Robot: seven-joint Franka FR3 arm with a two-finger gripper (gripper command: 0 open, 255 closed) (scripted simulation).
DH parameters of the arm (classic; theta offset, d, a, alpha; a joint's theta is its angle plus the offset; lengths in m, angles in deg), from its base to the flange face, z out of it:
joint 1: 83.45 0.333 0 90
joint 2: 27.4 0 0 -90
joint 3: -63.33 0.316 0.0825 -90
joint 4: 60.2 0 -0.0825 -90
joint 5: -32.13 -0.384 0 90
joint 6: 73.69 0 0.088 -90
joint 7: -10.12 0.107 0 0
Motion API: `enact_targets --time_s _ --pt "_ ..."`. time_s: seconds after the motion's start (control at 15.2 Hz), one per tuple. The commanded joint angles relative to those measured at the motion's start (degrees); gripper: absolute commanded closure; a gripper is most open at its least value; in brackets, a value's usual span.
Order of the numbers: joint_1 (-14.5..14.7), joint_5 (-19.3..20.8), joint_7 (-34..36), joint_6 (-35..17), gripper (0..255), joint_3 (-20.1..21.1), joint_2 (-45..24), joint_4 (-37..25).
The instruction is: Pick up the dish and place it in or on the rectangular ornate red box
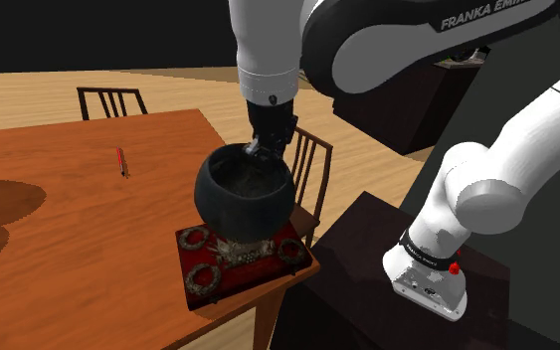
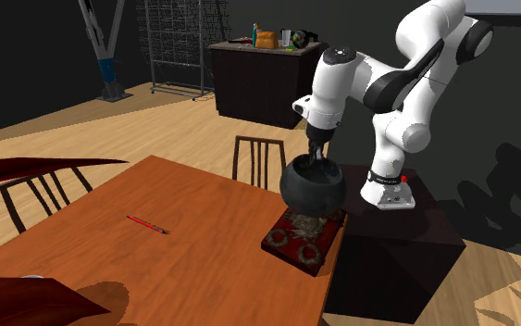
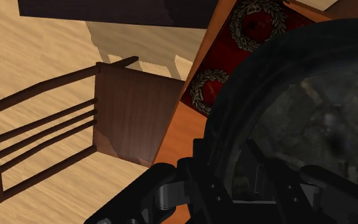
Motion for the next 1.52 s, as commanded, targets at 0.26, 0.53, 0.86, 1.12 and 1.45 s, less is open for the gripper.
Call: enact_targets --time_s 0.26,0.53,0.86,1.12,1.45 --pt "-0.03 0.51 1.36 -4.68 255 0.57 -1.38 3.38" --pt "-0.12 1.01 2.33 -7.76 255 0.96 -2.54 5.48" --pt "-0.24 1.55 3.18 -10.23 255 1.28 -3.65 7.03" --pt "-0.22 1.55 3.19 -10.23 255 1.26 -3.66 7.03" --pt "-0.22 1.57 3.20 -10.24 0 1.26 -3.70 7.01"
